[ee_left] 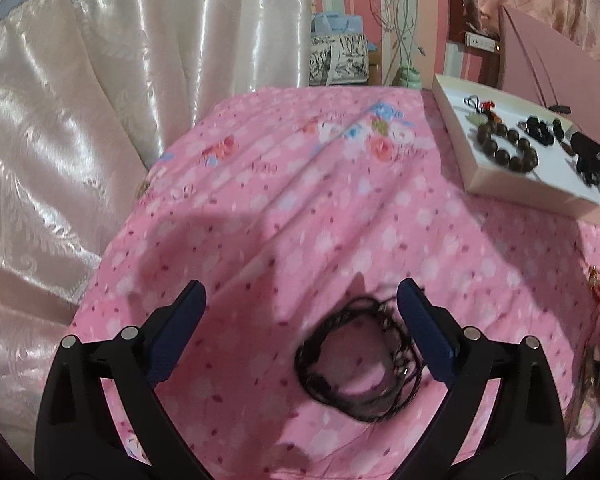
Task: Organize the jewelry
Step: 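Withdraw both tools toward the braided bracelet and red-cord charm on the bedspread, then grasp the black braided bracelet with the left tool while the right tool grasps the red-cord charm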
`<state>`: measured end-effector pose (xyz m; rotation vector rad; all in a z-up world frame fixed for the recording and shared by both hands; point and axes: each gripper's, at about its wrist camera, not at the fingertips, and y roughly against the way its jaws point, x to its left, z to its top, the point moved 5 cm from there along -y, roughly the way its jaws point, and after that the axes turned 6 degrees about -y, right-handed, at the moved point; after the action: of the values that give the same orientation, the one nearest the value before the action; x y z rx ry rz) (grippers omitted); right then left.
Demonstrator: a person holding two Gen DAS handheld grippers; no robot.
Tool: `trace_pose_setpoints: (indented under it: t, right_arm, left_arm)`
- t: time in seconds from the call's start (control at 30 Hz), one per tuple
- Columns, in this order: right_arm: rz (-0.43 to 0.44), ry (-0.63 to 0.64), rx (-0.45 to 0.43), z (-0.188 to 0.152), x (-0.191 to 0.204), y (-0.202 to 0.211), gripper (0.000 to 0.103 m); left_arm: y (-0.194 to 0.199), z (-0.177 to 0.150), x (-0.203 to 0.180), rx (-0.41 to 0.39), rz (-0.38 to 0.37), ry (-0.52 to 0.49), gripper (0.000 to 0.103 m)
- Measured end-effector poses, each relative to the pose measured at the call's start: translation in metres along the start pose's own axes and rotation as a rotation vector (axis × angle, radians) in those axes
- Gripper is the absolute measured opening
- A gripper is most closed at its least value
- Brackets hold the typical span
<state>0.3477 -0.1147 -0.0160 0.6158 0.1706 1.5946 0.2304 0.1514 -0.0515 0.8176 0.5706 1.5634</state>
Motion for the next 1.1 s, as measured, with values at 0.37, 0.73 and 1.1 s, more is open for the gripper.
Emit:
trace_pose_setpoints:
  t: [0.37, 0.73, 1.1]
  right_arm:
    - [-0.117, 0.091, 0.167, -0.038, -0.01, 0.014, 0.078]
    - [-0.178, 0.064, 0.3, -0.052, -0.047, 0.039, 0.076]
    - [-0.174, 0.04, 0.38, -0.072, -0.056, 0.043, 0.047]
  left_arm:
    - [0.003, -0.023, 0.013, 0.021, -0.016, 0.059, 0.095]
    - [0.019, -0.038, 0.017, 0.01, -0.033, 0.083, 0.093]
    - [0.015, -0.037, 0.015, 0.018, -0.057, 0.089, 0.079]
